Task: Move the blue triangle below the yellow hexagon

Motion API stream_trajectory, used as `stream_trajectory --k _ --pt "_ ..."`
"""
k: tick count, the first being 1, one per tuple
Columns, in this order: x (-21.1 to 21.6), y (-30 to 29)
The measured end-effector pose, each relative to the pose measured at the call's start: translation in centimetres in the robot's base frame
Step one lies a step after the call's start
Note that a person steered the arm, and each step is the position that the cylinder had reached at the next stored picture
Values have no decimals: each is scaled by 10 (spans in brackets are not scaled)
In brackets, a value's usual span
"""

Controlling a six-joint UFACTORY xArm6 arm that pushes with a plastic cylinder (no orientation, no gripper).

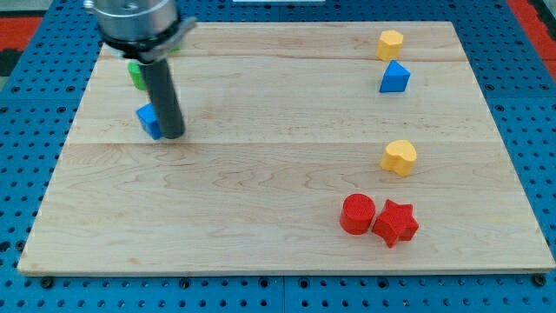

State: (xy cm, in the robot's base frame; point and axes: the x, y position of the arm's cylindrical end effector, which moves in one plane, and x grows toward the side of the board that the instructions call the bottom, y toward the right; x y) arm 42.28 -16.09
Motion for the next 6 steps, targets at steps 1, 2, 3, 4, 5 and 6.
stream_trajectory --k 1,2,3,4,5,6 --pt "-1 32" --pt "-14 165" --pt "-35 297" --pt "-73 326" --pt "-101 326" --pt "-104 357"
